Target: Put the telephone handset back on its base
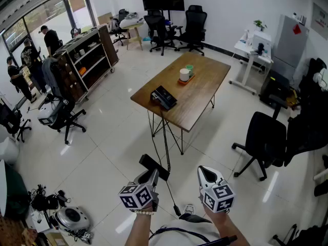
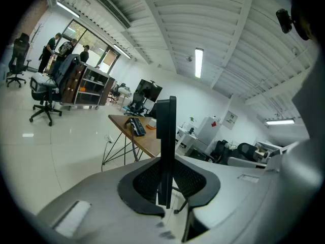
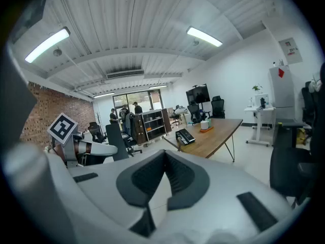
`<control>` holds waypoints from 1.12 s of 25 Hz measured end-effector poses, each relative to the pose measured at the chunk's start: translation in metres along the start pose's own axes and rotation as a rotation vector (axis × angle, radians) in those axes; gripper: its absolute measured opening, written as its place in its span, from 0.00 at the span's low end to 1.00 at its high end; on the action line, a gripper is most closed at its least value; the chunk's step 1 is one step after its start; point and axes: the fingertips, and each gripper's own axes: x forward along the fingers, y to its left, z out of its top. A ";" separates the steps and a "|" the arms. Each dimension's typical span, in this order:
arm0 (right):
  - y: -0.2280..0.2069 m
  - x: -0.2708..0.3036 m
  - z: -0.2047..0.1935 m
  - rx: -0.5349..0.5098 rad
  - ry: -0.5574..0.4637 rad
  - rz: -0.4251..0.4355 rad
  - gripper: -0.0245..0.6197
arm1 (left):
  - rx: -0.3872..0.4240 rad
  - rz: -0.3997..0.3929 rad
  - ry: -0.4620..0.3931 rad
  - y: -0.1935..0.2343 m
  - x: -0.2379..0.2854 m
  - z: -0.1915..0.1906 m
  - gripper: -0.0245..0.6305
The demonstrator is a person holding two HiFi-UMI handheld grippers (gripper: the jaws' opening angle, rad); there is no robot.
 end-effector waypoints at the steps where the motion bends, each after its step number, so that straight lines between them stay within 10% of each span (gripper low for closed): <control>1: -0.005 0.002 0.001 -0.001 0.000 0.001 0.04 | 0.000 0.001 -0.002 -0.001 0.004 0.001 0.15; 28: -0.063 0.100 0.018 0.012 0.038 0.021 0.04 | -0.049 0.006 0.009 0.042 0.102 0.042 0.15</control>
